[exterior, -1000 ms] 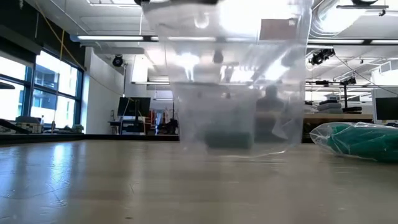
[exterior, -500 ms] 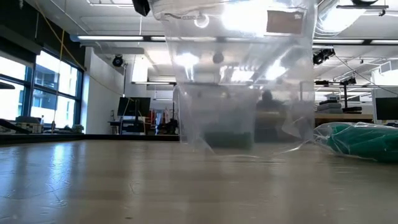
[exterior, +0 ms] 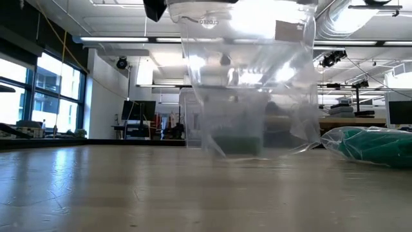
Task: Roll bandage
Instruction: Put the rolled green bandage into the transparent zip bag
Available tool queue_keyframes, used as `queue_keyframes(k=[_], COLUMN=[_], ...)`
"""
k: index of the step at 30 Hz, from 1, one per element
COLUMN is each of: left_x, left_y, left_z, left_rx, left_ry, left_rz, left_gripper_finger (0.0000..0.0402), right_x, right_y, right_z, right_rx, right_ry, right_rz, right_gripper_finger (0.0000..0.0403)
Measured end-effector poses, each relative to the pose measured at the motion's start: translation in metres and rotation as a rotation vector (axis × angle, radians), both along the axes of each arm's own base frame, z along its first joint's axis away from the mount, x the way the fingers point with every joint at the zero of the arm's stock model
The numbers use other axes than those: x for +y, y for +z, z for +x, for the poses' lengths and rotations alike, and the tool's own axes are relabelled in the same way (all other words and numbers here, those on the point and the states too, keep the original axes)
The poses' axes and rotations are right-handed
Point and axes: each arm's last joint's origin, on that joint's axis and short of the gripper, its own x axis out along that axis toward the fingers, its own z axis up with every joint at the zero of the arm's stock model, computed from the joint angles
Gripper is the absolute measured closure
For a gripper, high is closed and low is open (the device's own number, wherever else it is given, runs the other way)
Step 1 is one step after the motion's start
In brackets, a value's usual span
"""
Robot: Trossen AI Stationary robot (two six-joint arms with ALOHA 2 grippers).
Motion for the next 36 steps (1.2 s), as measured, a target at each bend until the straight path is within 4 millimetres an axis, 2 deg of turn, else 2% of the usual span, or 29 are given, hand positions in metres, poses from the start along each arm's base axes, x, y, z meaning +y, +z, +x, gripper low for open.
queue_keyframes(k=[5,14,21,26,30,36], left_x=[-0.001,-0.001,-0.003,-0.004,-0.005,-0.006], left_y=[0.000,0.000,0.002,0.005,0.004,0.003], left_z=[0.000,-0.001,-0.001,0.000,-0.001,-0.004], left_rx=[0.003,0.004,-0.012,-0.035,-0.040,-0.033], left_ry=[-0.009,-0.010,-0.023,-0.031,0.004,0.025], left_rz=[0.000,0.001,0.006,0.013,0.048,0.099], left_gripper_finger=[0.0402,0.0402,0.0402,0.0402,0.0402,0.0402], right_x=[-0.004,0.001,-0.011,-0.011,-0.009,-0.006], right_y=[-0.002,0.001,-0.005,-0.010,-0.011,-0.012], right_z=[-0.002,-0.004,-0.003,-0.005,-0.006,-0.006], right_rx=[0.022,-0.011,0.087,0.182,0.240,0.284], right_ry=[-0.041,-0.046,-0.087,-0.050,-0.012,-0.014], right_rz=[0.003,-0.005,0.058,0.142,0.217,0.327], right_gripper_finger=[0.0238,0.0238,0.0238,0.0239,0.0260,0.0319])
